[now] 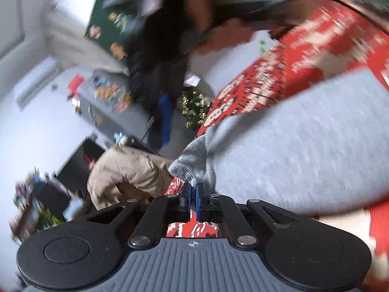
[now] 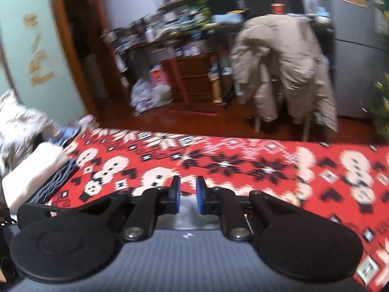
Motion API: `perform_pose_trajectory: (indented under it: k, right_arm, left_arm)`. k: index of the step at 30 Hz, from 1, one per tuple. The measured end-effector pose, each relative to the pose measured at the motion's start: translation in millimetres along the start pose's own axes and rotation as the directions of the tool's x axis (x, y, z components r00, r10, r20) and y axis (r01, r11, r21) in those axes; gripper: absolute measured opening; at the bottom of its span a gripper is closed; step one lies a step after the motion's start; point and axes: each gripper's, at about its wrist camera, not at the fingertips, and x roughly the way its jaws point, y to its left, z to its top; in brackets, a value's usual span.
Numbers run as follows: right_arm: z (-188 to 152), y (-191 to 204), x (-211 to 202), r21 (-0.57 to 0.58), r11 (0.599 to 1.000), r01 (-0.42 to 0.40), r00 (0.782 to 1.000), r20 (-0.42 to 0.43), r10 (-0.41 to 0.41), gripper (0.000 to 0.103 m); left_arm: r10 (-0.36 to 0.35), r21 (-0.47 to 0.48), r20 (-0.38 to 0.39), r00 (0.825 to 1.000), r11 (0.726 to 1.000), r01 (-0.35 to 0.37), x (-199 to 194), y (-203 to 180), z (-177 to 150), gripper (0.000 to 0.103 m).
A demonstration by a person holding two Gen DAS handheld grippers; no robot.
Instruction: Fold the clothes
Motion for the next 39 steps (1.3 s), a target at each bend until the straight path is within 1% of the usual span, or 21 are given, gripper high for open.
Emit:
perform_pose_trajectory:
  k: [4, 7, 10, 11, 13, 14, 16, 18, 19, 20, 22, 23, 26, 28, 30, 32, 34, 35, 36, 37, 39]
  right_arm:
    - [0, 12, 25, -0.025, 0.999, -0.036, 0.99, -0.139, 0.032, 0.015]
    - [-18, 21, 18, -0.058, 0.997, -0.042, 0.982, -0.188, 0.03, 0.015]
    - [-39, 31, 9, -0.072, 0.997, -0.041, 0.98, -0.198, 0.026, 0.015]
    - [-45, 33, 7, -0.072, 0.997, -0.034, 0.982, -0.186, 0.02, 0.015]
    - [-55, 35, 3, -0.062, 0.998, -0.024, 0.987, -0.162, 0.014, 0.015]
    - [-57, 34, 1, -0.044, 0.999, -0.022, 0.988, -0.152, 0.015, 0.015]
    - [-58, 31, 0, -0.019, 1.0, -0.022, 0.99, -0.143, 0.019, 0.015]
    - [-57, 28, 0, 0.004, 1.0, -0.023, 0.99, -0.136, 0.023, 0.015]
    - [-57, 28, 0, 0.008, 1.0, -0.023, 0.991, -0.134, 0.024, 0.015]
    - [-57, 27, 0, 0.008, 1.0, -0.024, 0.991, -0.133, 0.024, 0.015]
    - [-57, 27, -1, 0.012, 1.0, -0.024, 0.991, -0.131, 0.025, 0.015]
    - [-57, 26, -2, 0.018, 1.0, -0.024, 0.991, -0.129, 0.026, 0.015]
    - [-57, 26, -4, 0.025, 0.999, -0.023, 0.992, -0.125, 0.026, 0.015]
    - [-58, 26, -4, 0.027, 0.999, -0.023, 0.992, -0.122, 0.026, 0.015]
    - [-59, 25, -5, 0.033, 0.999, -0.023, 0.993, -0.118, 0.027, 0.015]
    - [-60, 24, -5, 0.041, 0.999, -0.025, 0.993, -0.114, 0.029, 0.015]
    - [-60, 24, -5, 0.043, 0.999, -0.027, 0.993, -0.113, 0.032, 0.016]
    - [-60, 24, -5, 0.044, 0.999, -0.028, 0.993, -0.112, 0.032, 0.016]
    - [-60, 24, -5, 0.044, 0.999, -0.028, 0.993, -0.112, 0.033, 0.016]
    - [-60, 23, -5, 0.045, 0.999, -0.029, 0.993, -0.111, 0.034, 0.016]
    - [-61, 23, -5, 0.048, 0.998, -0.031, 0.993, -0.11, 0.036, 0.016]
  left_arm:
    - [-0.007, 0.058, -0.014, 1.0, 0.998, 0.008, -7, -3, -5, 0.005]
    - [-0.032, -0.007, -0.078, 0.996, 0.999, 0.031, -5, 8, -8, 0.008]
    - [-0.093, -0.13, -0.154, 0.984, 0.989, 0.073, -1, 26, -9, 0.008]
    - [-0.122, -0.198, -0.17, 0.978, 0.976, 0.088, 0, 35, -8, 0.009]
    - [-0.189, -0.352, -0.189, 0.964, 0.929, 0.113, 2, 56, -8, 0.013]
    - [-0.221, -0.442, -0.186, 0.957, 0.889, 0.119, 2, 67, -9, 0.014]
    - [-0.285, -0.639, -0.157, 0.946, 0.759, 0.123, 6, 95, -15, 0.015]
    - [-0.349, -0.814, -0.105, 0.931, 0.568, 0.121, 17, 120, -25, 0.017]
    - [-0.379, -0.88, -0.078, 0.922, 0.461, 0.115, 24, 131, -32, 0.017]
    - [-0.41, -0.923, -0.06, 0.91, 0.369, 0.106, 33, 136, -39, 0.017]
    - [-0.474, -0.976, -0.029, 0.88, 0.203, 0.077, 52, 141, -53, 0.017]
    - [-0.499, -0.987, -0.032, 0.866, 0.152, 0.052, 59, 140, -58, 0.015]
    - [-0.581, -0.997, -0.065, 0.812, 0.071, -0.029, 78, 134, -66, 0.008]
    - [-0.613, -0.999, -0.026, 0.79, -0.002, -0.034, 81, 133, -72, 0.008]
    - [-0.616, -0.993, 0.026, 0.787, -0.104, -0.049, 80, 135, -81, 0.008]
    - [-0.599, -0.978, 0.059, 0.799, -0.193, -0.073, 79, 139, -88, 0.008]
    - [-0.594, -0.966, 0.077, 0.8, -0.242, -0.087, 78, 142, -92, 0.008]
    - [-0.598, -0.963, 0.084, 0.797, -0.256, -0.09, 79, 143, -92, 0.008]
    - [-0.607, -0.964, 0.088, 0.79, -0.251, -0.086, 79, 144, -90, 0.008]
    - [-0.619, -0.971, 0.081, 0.781, -0.227, -0.079, 79, 145, -86, 0.008]
    - [-0.649, -0.985, 0.051, 0.759, -0.157, -0.069, 82, 144, -76, 0.008]
